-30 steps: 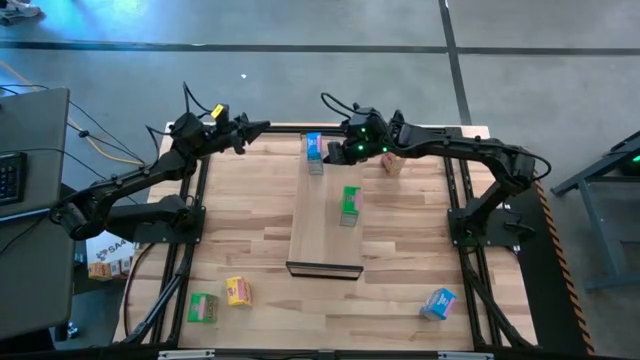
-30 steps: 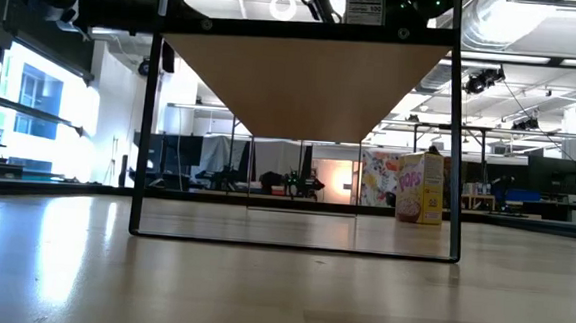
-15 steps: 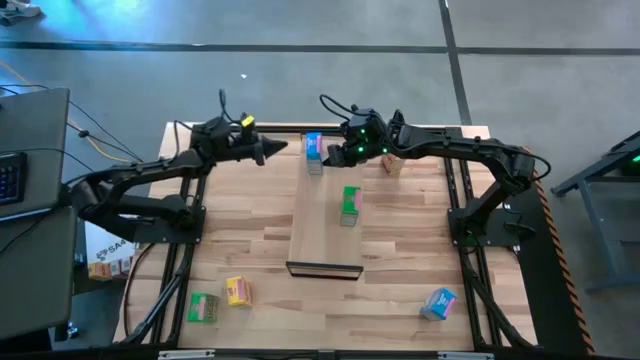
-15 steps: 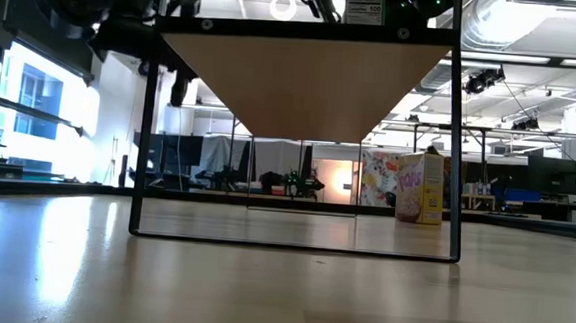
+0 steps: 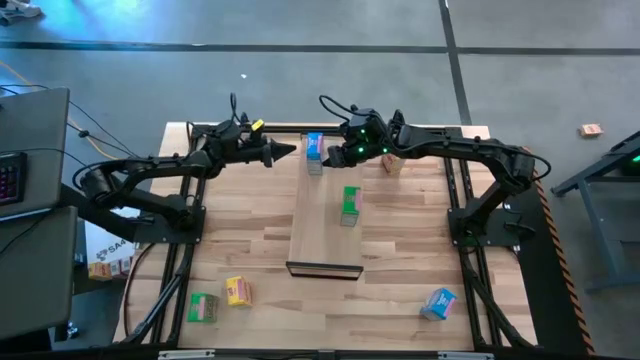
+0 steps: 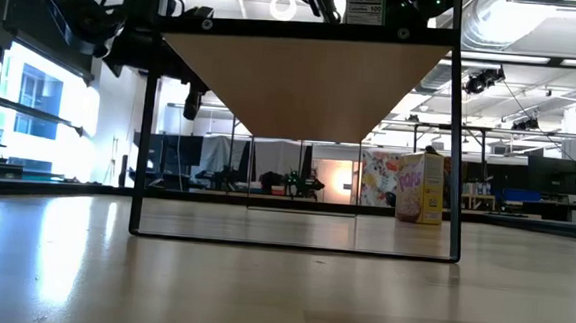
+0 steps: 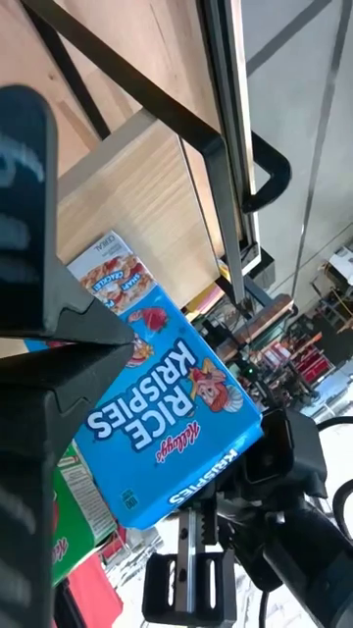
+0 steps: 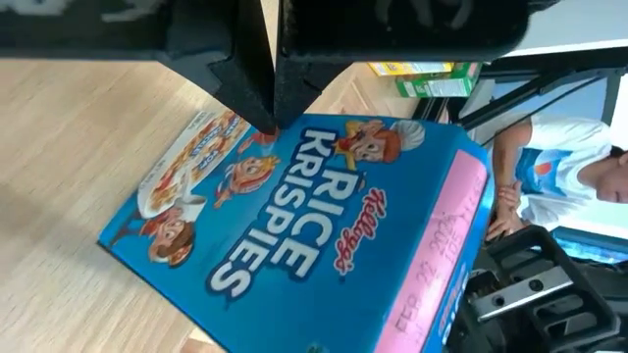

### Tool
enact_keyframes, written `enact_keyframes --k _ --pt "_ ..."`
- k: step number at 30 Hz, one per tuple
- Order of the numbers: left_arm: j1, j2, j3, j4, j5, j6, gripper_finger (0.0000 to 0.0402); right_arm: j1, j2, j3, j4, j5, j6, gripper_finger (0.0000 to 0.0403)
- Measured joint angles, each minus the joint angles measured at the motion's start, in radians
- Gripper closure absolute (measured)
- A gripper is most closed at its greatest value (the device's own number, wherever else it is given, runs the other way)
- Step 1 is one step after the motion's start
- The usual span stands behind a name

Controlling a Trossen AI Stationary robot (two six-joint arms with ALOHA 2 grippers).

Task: Stack cereal on shelf
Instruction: Adjust the blue cereal box on the shelf, then put the blue cereal box on the shelf aligned with the other blue cereal box

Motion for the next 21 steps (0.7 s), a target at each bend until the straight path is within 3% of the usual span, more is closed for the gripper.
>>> enact_keyframes --k 5,9,15,21 --pt "0.015 -0.005 0.0 -0.003 0.017 0.007 0.0401 -0.028 -0.013 -0.001 -0.032 -0.002 -0.039 0.0403" --pt "0.09 -0.043 0.0 -0.002 0.153 0.008 0.0402 -0.089 -0.062 -0.001 -0.13 0.011 -0.098 0.0403" --pt "0.202 -0.166 0.0 -0.006 0.213 -0.012 0.0402 -0.132 -0.176 -0.001 -0.338 0.132 -0.216 0.0403" --pt "0.225 -0.253 0.0 -0.012 0.22 0.01 0.0401 -0.132 -0.269 -0.001 -0.569 0.229 -0.312 0.0403"
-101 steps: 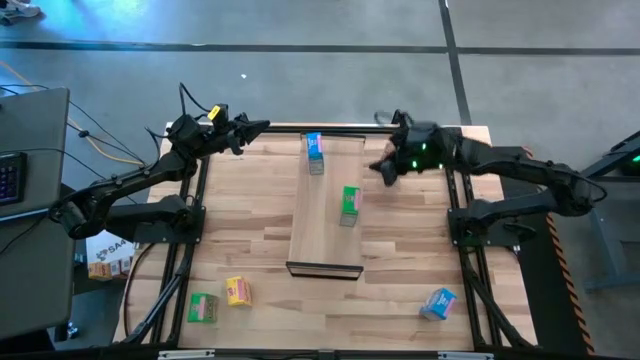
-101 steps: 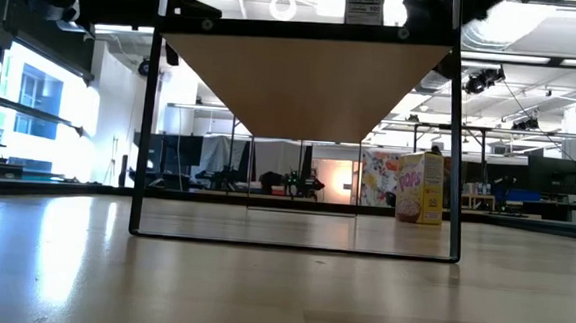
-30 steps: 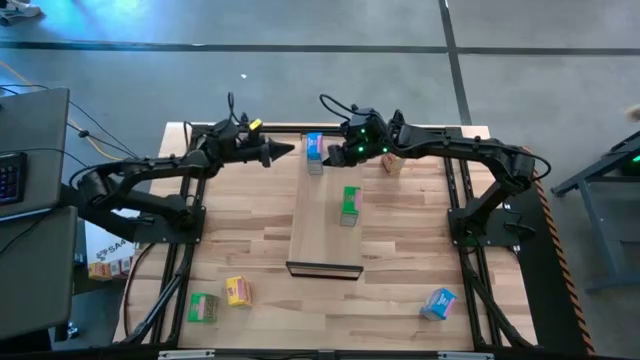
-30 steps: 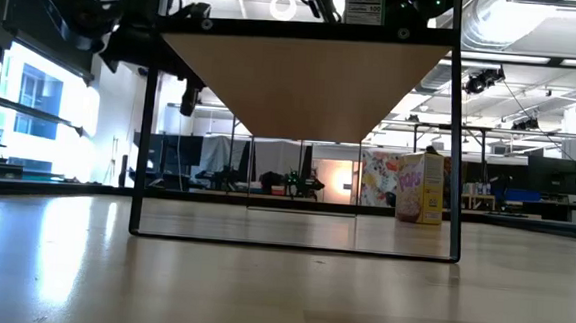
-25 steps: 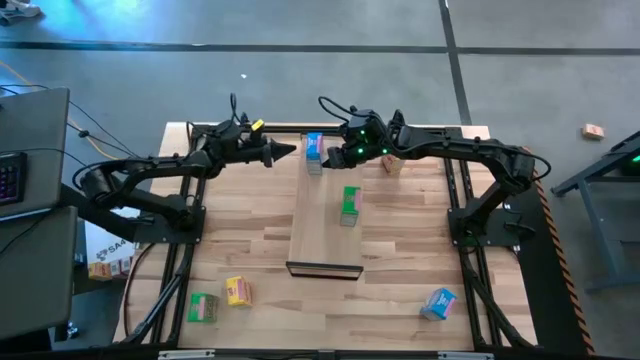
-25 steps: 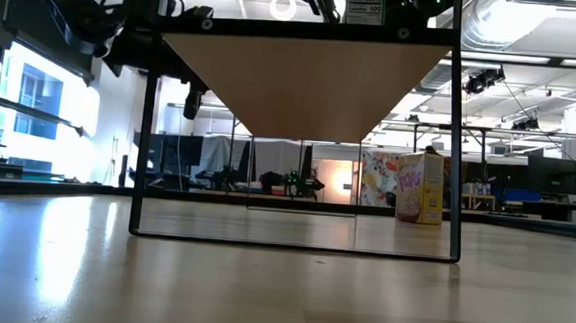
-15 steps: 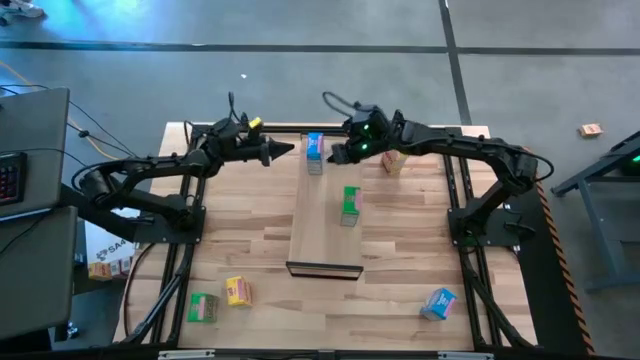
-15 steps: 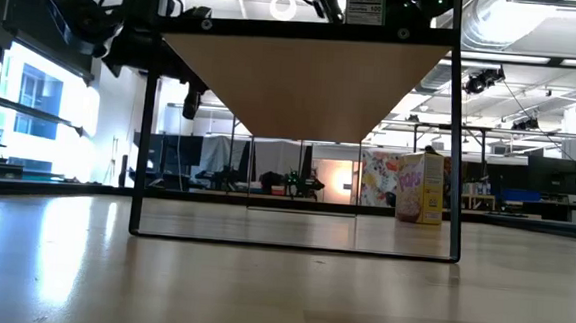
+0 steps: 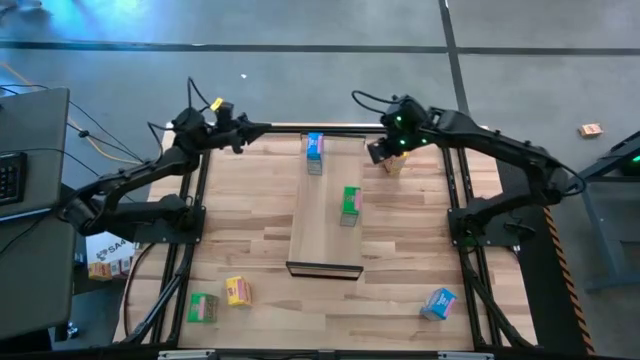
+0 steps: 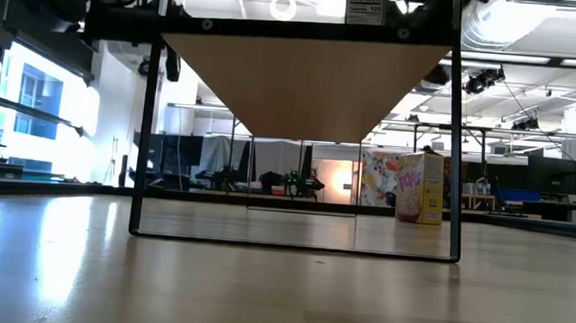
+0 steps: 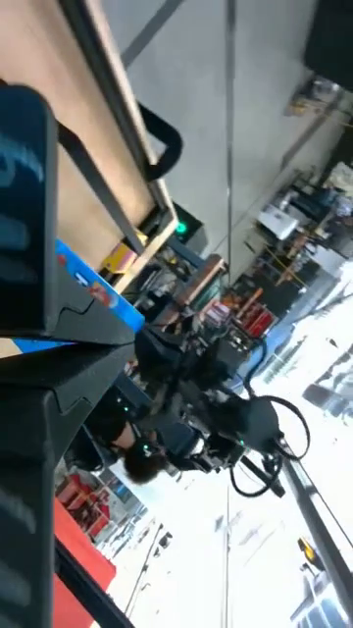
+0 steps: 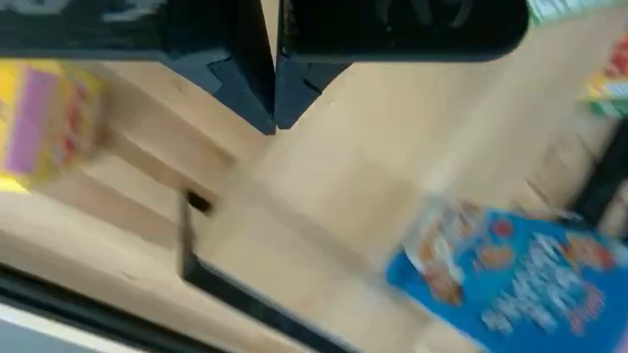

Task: Stack cereal on shelf
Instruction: Put the blue cereal box on the shelf aligned with the other blue cereal box

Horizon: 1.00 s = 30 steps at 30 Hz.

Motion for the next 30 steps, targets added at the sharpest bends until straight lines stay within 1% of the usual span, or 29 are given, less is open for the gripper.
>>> enact_keyframes --k 5,7,9,13,17,20,23,25,30 --pt "-0.004 -0.024 0.0 -0.005 0.001 0.007 0.0402 0.0 -0.032 0.0 -0.102 0.024 -0.028 0.0403" --pt "-0.004 -0.029 0.0 -0.005 0.001 0.007 0.0402 0.003 -0.046 -0.01 -0.104 0.042 -0.027 0.0403" --pt "-0.004 -0.031 0.0 -0.005 0.001 0.007 0.0402 0.003 -0.075 -0.05 -0.095 0.05 -0.022 0.0403" --pt "-0.004 -0.031 0.0 -0.005 0.001 0.008 0.0401 0.003 -0.158 -0.17 -0.052 0.056 0.049 0.0403" --pt "-0.004 -0.031 0.0 -0.005 0.0 0.008 0.0401 0.003 -0.258 -0.279 0.043 0.055 0.158 0.0402" --pt "-0.003 -0.031 0.0 -0.005 -0.003 0.008 0.0401 0.003 -0.321 -0.343 0.116 0.059 0.221 0.0395" --pt "-0.002 -0.031 0.0 -0.005 -0.004 0.008 0.0401 0.003 -0.366 -0.391 0.161 0.064 0.273 0.0377" --pt "-0.002 -0.031 0.0 -0.004 -0.005 0.007 0.0402 0.003 -0.386 -0.408 0.172 0.066 0.3 0.0357" --pt "-0.002 -0.031 0.0 -0.004 -0.005 0.005 0.0402 0.003 -0.401 -0.412 0.184 0.094 0.333 0.0289"
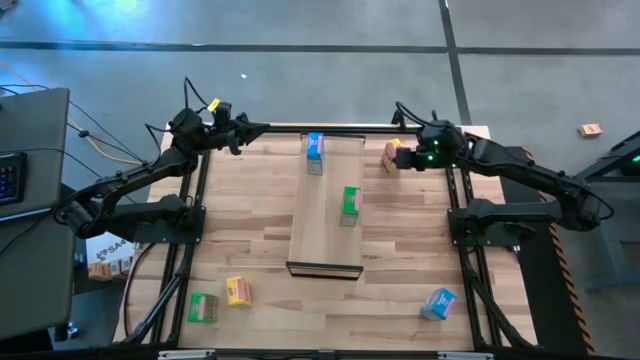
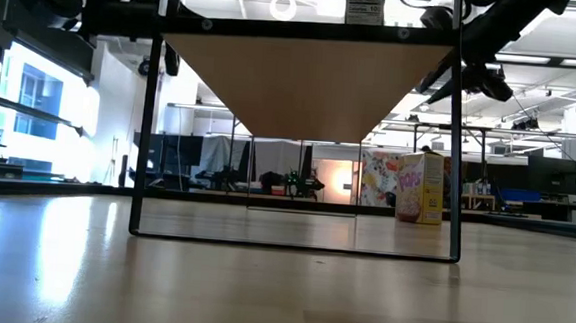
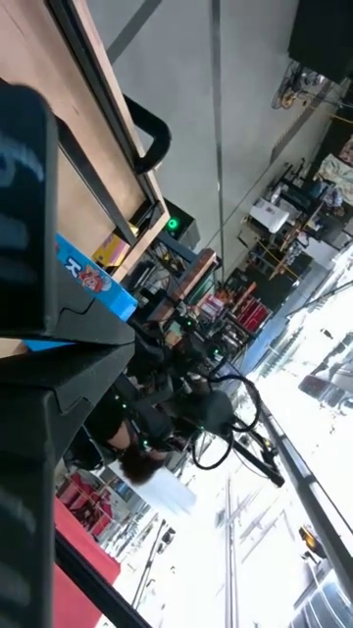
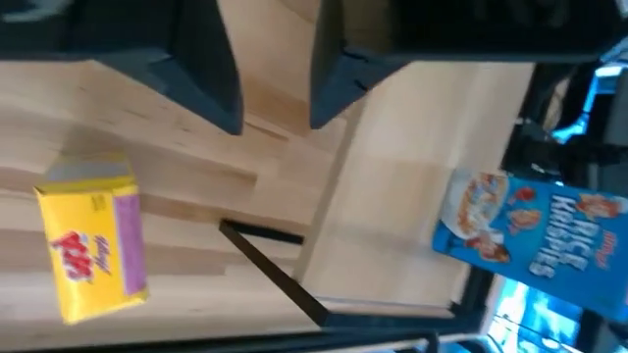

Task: Stack cereal on shelf
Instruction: Put the blue cereal box on the shelf aligned with the other blue cereal box

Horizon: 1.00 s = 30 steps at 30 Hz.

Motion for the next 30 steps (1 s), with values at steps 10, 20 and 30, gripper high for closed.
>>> enact_keyframes --k 10,20,30 --pt "0.0 0.0 0.0 0.0 0.0 0.008 0.0401 0.0 0.001 0.0 0.11 -0.008 0.007 0.019" --pt "0.0 0.0 0.0 0.0 0.001 0.077 0.0402 -0.003 0.011 0.0 0.114 -0.007 -0.036 0.0178" --pt "0.0 0.0 0.0 0.0 0.001 0.082 0.0401 0.01 0.019 0.086 -0.076 -0.231 0.054 0.0178"
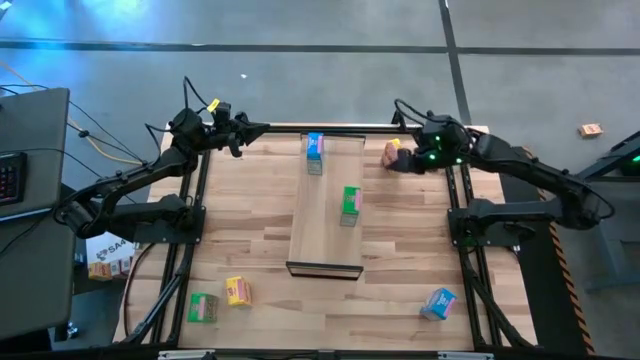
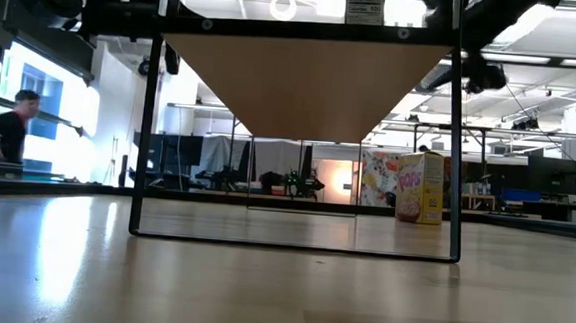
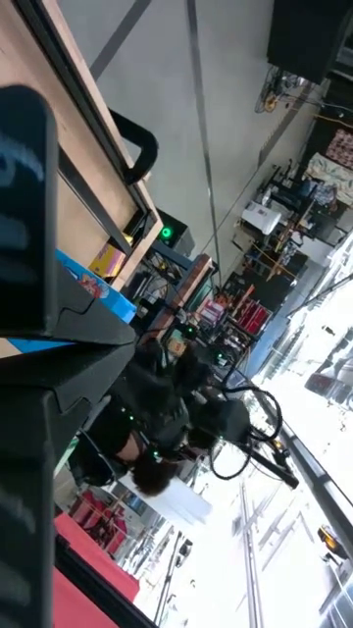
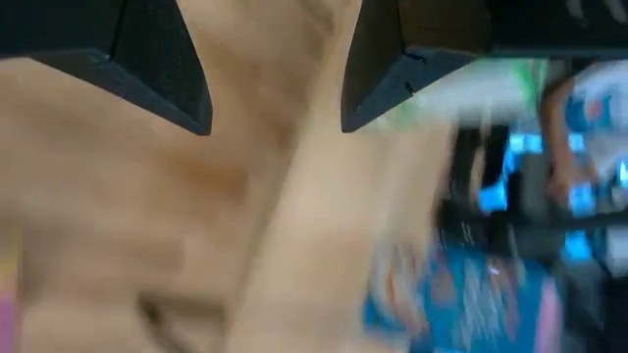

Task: Stack cereal on shelf
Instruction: Put the blue cereal box on the shelf aligned with the other blue cereal box

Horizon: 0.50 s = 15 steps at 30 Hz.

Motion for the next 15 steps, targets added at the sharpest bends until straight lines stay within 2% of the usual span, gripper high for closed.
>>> enact_keyframes --k 2,5,8,11,15 --pt "0.0 0.0 0.0 0.0 0.0 0.0 0.0402 0.032 0.003 0.065 -0.167 -0.041 0.02 0.0178" --pt "0.0 0.0 0.0 0.0 0.0 0.0 0.0401 0.117 0.004 0.161 -0.405 -0.04 0.092 0.0178" --pt "0.001 0.0 0.0 -0.001 0.0 -0.003 0.0401 0.245 0.005 0.231 -0.571 -0.042 0.246 0.0178" --pt "0.001 0.0 0.0 -0.004 0.0 -0.019 0.0402 0.415 0.003 0.264 -0.63 -0.027 0.454 0.0178" --pt "0.001 0.0 0.0 -0.004 0.0 -0.006 0.0402 0.668 0.016 0.256 -0.603 0.027 0.765 0.0178"
